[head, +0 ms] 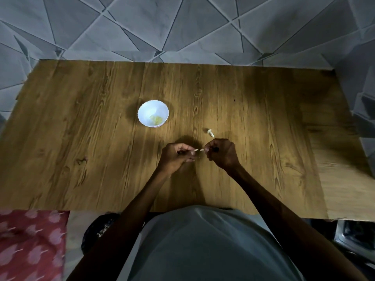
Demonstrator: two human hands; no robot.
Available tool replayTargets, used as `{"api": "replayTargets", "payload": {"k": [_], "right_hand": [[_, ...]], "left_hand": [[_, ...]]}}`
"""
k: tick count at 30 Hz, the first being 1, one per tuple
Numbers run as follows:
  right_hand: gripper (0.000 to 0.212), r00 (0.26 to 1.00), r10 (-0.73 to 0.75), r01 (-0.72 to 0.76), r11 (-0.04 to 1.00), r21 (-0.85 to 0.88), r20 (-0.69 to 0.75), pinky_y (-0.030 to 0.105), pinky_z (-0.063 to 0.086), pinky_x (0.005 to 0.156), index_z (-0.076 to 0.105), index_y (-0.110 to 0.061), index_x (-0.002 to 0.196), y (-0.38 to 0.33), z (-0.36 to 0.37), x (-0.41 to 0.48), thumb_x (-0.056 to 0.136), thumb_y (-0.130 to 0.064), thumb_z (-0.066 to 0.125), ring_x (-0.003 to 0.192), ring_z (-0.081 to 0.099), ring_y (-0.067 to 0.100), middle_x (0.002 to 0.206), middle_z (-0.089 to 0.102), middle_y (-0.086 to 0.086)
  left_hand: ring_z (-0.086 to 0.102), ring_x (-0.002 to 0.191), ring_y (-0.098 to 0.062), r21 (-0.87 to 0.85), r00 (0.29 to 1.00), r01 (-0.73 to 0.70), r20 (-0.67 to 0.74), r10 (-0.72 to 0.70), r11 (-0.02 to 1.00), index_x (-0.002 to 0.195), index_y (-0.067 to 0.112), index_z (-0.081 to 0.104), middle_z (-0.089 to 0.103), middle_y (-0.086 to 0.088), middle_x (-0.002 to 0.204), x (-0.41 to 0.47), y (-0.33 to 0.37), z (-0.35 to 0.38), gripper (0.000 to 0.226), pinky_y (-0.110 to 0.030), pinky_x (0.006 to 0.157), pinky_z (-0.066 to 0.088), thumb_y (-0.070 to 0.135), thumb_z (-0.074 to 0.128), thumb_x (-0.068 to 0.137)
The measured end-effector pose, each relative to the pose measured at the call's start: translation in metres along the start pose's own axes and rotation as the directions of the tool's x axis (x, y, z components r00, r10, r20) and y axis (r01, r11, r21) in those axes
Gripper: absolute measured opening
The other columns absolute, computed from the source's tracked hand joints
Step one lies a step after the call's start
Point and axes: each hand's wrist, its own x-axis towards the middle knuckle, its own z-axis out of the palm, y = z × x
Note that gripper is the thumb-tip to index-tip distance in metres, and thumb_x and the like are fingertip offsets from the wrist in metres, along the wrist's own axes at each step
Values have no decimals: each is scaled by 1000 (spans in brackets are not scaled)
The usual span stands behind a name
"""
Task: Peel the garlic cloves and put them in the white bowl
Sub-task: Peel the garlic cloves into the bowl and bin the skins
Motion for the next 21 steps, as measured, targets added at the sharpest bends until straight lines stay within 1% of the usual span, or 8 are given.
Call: {"api": "replayTargets", "payload": {"k": [2,5,9,11,13,16,19,21], "right_hand": [[13,1000,-13,13,1000,-13,21,33,61,66,71,-11,80,7,1,4,86,0,68,67,70,15,74,70,-2],[12,999,-24,28,995,-97,43,16,57,66,73,-12,82,13,5,9,86,-2,69,70,70,7,78,70,-8],[12,994,-85,95,985,-144,72,24,59,70,75,-11,88,11,3,12,87,-2,67,74,69,5,84,74,-2],[6,986,-135,143,986,-81,101,15,55,62,75,-8,90,5,0,13,87,-4,71,65,66,0,79,73,-1],[5,982,-159,165,985,-48,100,10,50,56,76,-8,87,0,-1,13,87,-6,72,59,64,-4,72,70,-5],[9,983,-156,162,985,-57,100,9,49,56,76,-12,82,0,0,17,86,-6,71,57,63,-5,70,68,-10],[4,976,-191,202,975,-98,106,5,46,59,76,-12,84,-2,3,21,85,-10,74,59,61,-9,73,66,-15],[3,972,-204,218,969,-115,119,4,46,60,76,-11,86,-4,3,22,86,-11,73,62,61,-8,75,67,-14]], "left_hand": [[72,72,-15,9,1000,6,-18,-6,1000,92,7,73,72,-7,80,2,0,0,10,-24,67,58,1,72,84],[70,71,-10,54,999,0,-36,1,999,88,14,73,71,-2,78,5,-2,-1,14,-28,70,60,2,75,82],[66,70,1,182,996,-32,-75,46,983,88,18,75,72,5,79,8,-2,-1,13,-15,66,52,12,79,78],[65,70,4,196,996,-40,-69,55,980,88,19,74,72,8,79,9,0,0,13,-11,65,50,12,80,78],[66,72,3,173,997,-41,-51,50,984,91,16,74,72,7,81,10,1,2,14,-12,65,52,11,79,79],[69,77,-3,136,998,-30,-57,38,990,94,12,74,74,1,85,10,-1,4,15,-17,69,55,12,78,80],[72,82,-17,-60,997,52,-56,-55,997,99,7,73,75,-7,91,11,-1,3,17,-27,73,59,10,76,82],[73,80,-19,-154,991,129,-19,-134,980,102,4,72,74,-10,91,12,-1,4,19,-25,70,58,7,74,83]]}}
